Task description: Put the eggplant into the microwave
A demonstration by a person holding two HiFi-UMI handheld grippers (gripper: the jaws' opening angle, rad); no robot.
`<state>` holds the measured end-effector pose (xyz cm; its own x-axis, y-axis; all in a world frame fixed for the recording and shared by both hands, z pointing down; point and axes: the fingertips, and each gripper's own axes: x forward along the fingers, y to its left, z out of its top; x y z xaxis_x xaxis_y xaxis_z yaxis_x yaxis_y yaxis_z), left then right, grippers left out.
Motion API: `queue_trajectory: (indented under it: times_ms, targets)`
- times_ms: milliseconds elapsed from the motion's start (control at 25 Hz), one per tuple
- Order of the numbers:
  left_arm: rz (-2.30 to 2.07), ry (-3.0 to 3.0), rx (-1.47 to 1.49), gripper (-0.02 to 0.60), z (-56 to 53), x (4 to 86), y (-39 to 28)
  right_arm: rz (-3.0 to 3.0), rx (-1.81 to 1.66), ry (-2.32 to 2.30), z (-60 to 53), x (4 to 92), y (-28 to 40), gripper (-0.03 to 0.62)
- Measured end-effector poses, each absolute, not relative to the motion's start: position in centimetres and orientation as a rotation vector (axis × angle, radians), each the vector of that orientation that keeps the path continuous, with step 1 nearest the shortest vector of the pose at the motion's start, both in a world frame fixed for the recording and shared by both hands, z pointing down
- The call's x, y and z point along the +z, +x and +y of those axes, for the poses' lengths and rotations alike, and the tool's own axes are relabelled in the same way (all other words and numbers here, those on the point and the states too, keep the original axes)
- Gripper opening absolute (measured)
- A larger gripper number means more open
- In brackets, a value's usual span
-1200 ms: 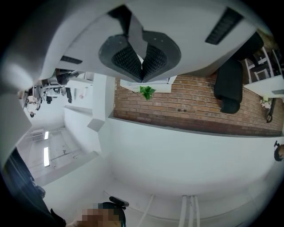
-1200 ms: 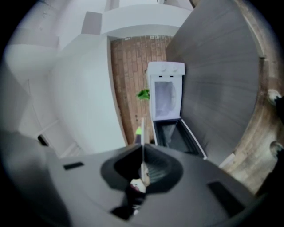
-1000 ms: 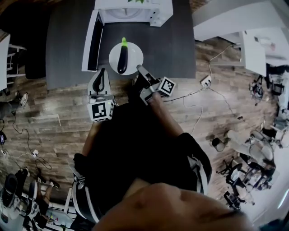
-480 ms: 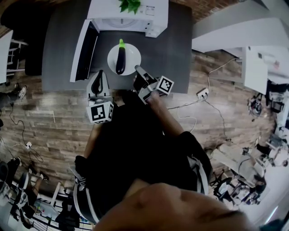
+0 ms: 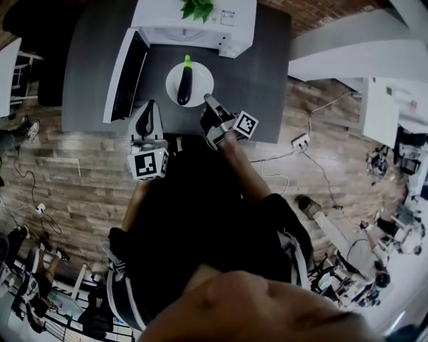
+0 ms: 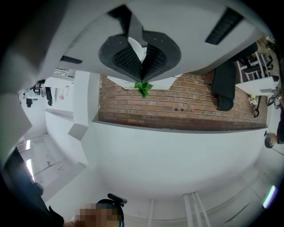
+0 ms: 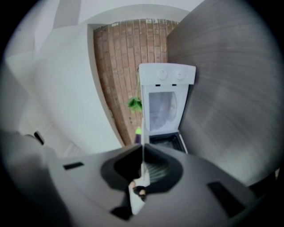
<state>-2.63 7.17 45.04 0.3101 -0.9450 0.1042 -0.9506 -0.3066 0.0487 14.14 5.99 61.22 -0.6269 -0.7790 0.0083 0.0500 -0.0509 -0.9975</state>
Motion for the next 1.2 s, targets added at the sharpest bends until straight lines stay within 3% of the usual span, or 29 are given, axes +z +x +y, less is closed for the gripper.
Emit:
queue_trajectory:
  times_ms: [1200]
  targets:
    - [-1.582,2.586,0.073,0.037,-4.1,45.1,-3.7,1.558,-1.684,-0.885,-2.2,65.9,11.9,0.037]
